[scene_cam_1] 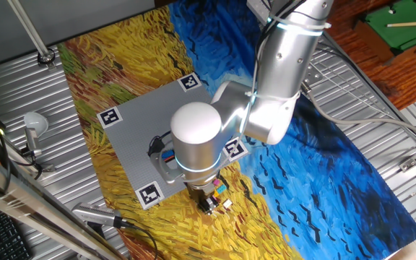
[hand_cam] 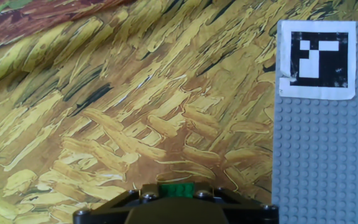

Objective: Stack small Lego blocks one on top of the other

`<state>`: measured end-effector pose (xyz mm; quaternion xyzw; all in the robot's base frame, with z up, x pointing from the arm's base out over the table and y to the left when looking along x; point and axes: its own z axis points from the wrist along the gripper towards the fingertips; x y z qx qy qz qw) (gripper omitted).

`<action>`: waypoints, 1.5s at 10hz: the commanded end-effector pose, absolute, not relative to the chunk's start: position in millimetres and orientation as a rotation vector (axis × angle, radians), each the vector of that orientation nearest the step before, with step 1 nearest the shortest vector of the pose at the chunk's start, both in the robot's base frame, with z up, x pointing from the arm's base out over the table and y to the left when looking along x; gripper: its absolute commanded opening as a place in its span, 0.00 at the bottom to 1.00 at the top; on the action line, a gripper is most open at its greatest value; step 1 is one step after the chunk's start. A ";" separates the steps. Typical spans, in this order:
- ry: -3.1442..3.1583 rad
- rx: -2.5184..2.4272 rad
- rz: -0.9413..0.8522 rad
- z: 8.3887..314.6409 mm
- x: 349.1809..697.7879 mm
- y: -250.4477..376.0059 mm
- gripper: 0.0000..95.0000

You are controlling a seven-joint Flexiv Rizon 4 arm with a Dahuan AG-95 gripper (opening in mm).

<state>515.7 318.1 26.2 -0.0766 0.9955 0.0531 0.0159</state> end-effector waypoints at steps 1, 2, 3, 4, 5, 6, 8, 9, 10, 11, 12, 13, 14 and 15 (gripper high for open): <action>3.093 -0.360 0.075 33.4 520.7 302.5 0.00; 3.094 -0.400 0.056 35.6 524.1 291.0 0.00; 3.092 -0.434 0.049 36.6 526.2 280.7 0.00; 3.086 -0.473 0.047 38.5 527.0 269.9 0.00; 3.085 -0.510 0.044 39.9 526.6 265.0 0.00; 3.088 -0.528 0.039 39.9 526.6 265.0 0.00; 3.085 -0.524 0.044 39.9 526.6 265.0 0.00; 3.094 -0.475 0.037 39.9 526.6 265.0 0.00; 3.100 -0.449 0.030 39.9 526.6 265.0 0.00; 3.110 -0.389 0.004 39.9 526.6 265.0 0.00; 3.112 -0.353 -0.002 39.9 526.6 265.0 0.00; 3.116 -0.342 -0.006 39.7 528.1 260.4 0.00; 3.115 -0.355 -0.014 40.2 529.2 250.7 0.00; 3.113 -0.383 -0.026 42.5 530.2 226.4 0.00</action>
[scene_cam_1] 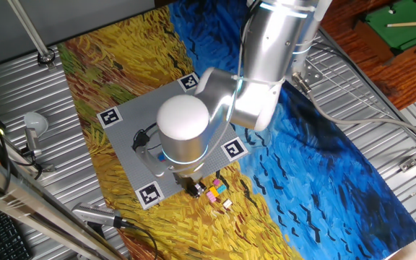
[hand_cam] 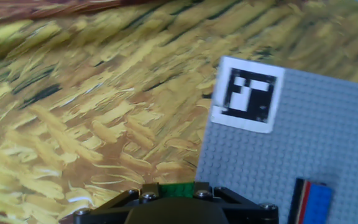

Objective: Stack small Lego blocks one on top of the other

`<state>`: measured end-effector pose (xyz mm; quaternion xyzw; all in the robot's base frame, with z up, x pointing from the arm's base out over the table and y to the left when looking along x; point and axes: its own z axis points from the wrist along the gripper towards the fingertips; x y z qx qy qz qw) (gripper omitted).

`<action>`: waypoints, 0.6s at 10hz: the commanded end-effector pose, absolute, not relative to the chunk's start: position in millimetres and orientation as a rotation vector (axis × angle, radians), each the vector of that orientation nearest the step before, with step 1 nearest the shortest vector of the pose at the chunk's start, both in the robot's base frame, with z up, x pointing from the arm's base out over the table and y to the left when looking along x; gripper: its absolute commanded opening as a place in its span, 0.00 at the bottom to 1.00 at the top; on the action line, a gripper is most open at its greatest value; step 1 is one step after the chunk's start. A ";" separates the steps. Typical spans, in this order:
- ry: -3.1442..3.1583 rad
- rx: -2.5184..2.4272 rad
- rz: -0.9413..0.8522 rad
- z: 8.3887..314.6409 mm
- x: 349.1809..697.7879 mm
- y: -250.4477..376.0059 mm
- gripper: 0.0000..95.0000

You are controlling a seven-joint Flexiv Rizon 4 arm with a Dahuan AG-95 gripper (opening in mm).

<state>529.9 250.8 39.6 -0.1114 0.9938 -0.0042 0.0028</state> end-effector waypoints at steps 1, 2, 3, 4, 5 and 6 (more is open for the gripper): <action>3.119 -0.387 -0.045 44.6 530.4 209.6 0.00; 3.119 -0.396 -0.070 46.1 529.6 199.8 0.00; 3.118 -0.407 -0.070 49.1 527.0 191.3 0.00; 3.119 -0.412 -0.071 49.1 527.0 191.3 0.00; 3.118 -0.426 -0.047 49.1 527.0 191.3 0.00; 3.120 -0.415 -0.040 49.1 527.0 191.3 0.00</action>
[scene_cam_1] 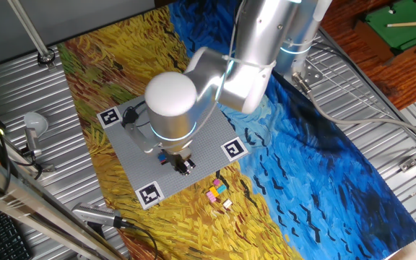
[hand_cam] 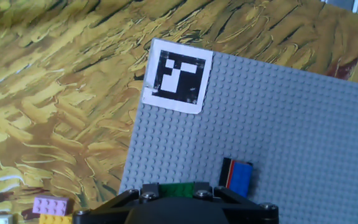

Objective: Stack small Lego blocks one on top of the other

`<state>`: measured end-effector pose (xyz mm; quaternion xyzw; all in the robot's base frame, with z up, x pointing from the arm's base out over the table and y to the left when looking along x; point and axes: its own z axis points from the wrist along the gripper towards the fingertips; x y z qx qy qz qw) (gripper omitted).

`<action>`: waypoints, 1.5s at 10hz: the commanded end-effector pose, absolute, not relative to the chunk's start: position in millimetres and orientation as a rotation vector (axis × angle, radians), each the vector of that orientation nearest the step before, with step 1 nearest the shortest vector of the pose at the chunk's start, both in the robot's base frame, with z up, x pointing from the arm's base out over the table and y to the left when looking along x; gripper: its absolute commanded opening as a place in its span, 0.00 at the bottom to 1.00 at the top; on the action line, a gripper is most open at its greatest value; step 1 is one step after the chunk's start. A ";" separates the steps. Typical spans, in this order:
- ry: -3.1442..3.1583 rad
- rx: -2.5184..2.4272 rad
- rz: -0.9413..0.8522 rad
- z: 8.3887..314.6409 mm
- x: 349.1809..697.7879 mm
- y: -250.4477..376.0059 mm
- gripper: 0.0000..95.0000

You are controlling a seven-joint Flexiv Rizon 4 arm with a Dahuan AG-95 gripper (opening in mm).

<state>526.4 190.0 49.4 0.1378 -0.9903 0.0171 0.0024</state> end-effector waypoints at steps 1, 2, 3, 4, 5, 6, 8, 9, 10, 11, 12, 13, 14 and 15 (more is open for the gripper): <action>-3.112 0.380 0.048 49.1 527.0 191.3 0.00; -3.114 0.358 0.055 49.1 527.0 191.3 0.00; -3.116 0.314 0.096 49.1 527.0 191.3 0.00; -3.121 0.316 0.116 49.1 527.0 191.3 0.00; -3.120 0.310 0.132 48.4 527.7 190.0 0.00; -3.116 0.317 0.153 47.7 528.8 183.8 0.00; -3.106 0.333 0.192 48.4 534.9 172.2 0.00; -3.105 0.344 0.204 48.0 538.7 167.6 0.00; -3.102 0.355 0.222 48.2 542.4 161.2 0.00; -3.100 0.369 0.229 47.8 543.4 154.7 0.00; -3.100 0.386 0.229 47.1 543.1 152.3 0.00; -3.101 0.395 0.219 47.1 543.1 152.3 0.00; -3.102 0.398 0.204 47.1 543.1 152.3 0.00; -3.104 0.401 0.184 47.1 543.1 152.3 0.00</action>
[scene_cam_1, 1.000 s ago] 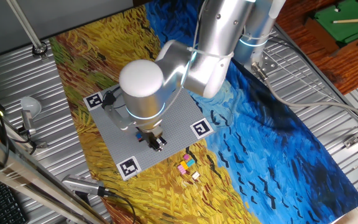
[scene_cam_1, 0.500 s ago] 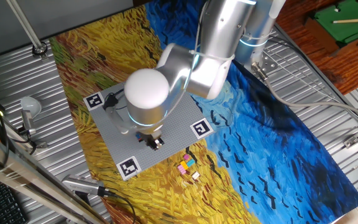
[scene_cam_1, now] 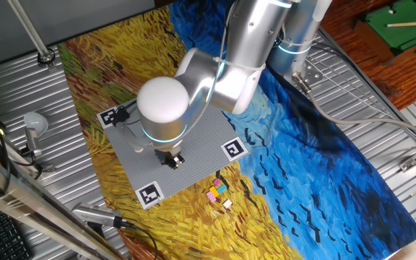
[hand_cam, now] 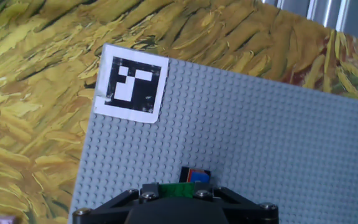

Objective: Stack small Lego blocks one on top of the other

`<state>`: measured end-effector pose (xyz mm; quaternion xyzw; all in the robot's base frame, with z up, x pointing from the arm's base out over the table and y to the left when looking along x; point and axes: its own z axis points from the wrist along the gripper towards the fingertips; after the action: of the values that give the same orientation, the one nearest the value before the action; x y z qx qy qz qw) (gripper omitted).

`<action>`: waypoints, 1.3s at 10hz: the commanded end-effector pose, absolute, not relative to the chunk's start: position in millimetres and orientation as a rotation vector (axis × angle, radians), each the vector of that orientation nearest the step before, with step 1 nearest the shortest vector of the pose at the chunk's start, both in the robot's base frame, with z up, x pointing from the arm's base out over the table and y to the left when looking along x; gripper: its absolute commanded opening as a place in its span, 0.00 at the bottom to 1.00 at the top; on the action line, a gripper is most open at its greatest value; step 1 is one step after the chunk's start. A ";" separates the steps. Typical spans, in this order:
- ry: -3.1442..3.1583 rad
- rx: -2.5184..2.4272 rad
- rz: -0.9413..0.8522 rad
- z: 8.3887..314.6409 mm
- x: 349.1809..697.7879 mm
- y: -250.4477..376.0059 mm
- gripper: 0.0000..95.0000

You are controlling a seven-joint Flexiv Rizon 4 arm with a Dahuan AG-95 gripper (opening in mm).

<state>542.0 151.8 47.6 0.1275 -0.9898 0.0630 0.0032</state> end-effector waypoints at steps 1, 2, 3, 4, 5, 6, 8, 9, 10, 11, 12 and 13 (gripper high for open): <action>-3.105 0.400 0.179 47.1 543.1 152.3 0.00; -3.102 0.399 0.185 47.1 543.1 152.3 0.20; -3.100 0.377 0.193 47.1 543.1 152.3 0.20; -3.103 0.376 0.190 47.1 543.1 152.3 0.20; -3.113 0.327 0.197 47.1 543.1 152.3 0.20; -3.116 0.306 0.198 47.1 543.1 152.3 0.20; -3.117 0.291 0.206 47.6 547.2 144.6 0.20; -3.118 0.285 0.204 47.7 548.9 137.7 0.20; -3.120 0.278 0.207 46.9 549.0 130.0 0.20; -3.121 0.272 0.205 46.3 548.7 125.8 0.20; -3.124 0.252 0.205 46.1 548.4 124.0 0.20; -3.125 0.228 0.202 45.8 549.0 124.2 0.20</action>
<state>548.4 123.5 45.5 0.0720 -0.9952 0.0655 -0.0001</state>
